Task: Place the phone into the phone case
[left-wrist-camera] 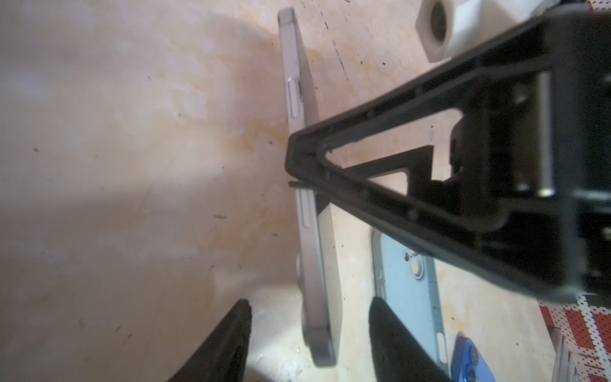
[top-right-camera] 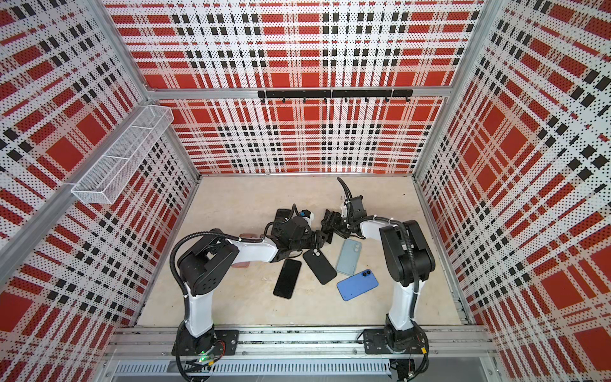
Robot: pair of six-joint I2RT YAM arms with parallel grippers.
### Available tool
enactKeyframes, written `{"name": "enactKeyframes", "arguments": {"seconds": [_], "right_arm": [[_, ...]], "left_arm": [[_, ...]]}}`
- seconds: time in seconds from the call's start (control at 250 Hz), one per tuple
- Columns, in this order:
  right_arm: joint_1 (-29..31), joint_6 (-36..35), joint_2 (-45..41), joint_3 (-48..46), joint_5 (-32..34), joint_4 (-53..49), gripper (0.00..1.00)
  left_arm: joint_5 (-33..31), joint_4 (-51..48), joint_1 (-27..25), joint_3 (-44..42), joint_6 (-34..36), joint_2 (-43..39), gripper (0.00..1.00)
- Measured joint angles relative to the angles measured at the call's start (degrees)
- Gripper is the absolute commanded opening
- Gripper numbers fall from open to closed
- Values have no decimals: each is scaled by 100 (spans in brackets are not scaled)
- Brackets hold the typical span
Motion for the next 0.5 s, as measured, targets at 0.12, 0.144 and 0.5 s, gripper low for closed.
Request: {"name": "enactKeyframes", "arguments": {"seconds": [0.12,0.144,0.5], "right_arm": [[-17,138,0,-61,-79,153,63],[-20,168,0,-68,-90,173,63],[-20,452,0,-205,-214,466,62]], "left_arm": [[-4,122,0,4,-2,138,48],[-4,142,-2,13,-7,166,47],[-52,734,-22,96,20,387,32]]}}
